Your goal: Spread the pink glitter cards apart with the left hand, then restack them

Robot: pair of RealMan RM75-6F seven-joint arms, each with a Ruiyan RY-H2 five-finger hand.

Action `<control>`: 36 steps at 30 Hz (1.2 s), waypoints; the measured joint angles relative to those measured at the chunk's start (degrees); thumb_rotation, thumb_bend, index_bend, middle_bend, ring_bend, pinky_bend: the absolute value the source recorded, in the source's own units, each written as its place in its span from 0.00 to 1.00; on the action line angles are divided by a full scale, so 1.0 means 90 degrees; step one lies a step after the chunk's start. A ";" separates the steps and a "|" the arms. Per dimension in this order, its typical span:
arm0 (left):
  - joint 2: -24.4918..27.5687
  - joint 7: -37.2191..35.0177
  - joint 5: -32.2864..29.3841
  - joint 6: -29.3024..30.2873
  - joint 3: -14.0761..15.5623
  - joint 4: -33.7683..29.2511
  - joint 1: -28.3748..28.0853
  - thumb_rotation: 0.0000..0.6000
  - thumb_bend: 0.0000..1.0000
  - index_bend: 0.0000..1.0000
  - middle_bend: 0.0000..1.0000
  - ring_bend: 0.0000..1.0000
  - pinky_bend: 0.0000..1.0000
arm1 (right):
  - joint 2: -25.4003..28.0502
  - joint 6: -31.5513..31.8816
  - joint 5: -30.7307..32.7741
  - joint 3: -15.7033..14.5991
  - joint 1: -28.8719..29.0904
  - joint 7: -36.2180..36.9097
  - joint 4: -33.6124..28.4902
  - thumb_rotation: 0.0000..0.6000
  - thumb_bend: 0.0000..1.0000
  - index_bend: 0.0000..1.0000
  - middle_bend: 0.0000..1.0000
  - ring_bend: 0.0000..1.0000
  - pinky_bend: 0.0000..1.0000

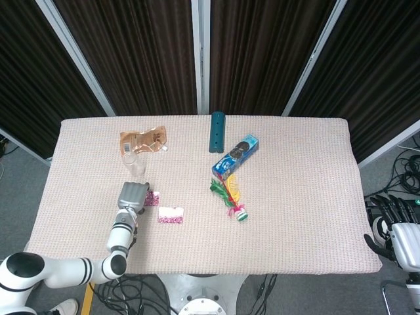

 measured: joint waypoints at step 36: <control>0.0168 0.0047 0.0390 -0.0005 -0.0363 -0.0428 0.0152 1.00 0.26 0.48 0.89 0.93 0.97 | 0.0014 -0.0061 0.0040 0.0018 0.0039 -0.0078 -0.0075 0.99 0.19 0.13 0.10 0.00 0.00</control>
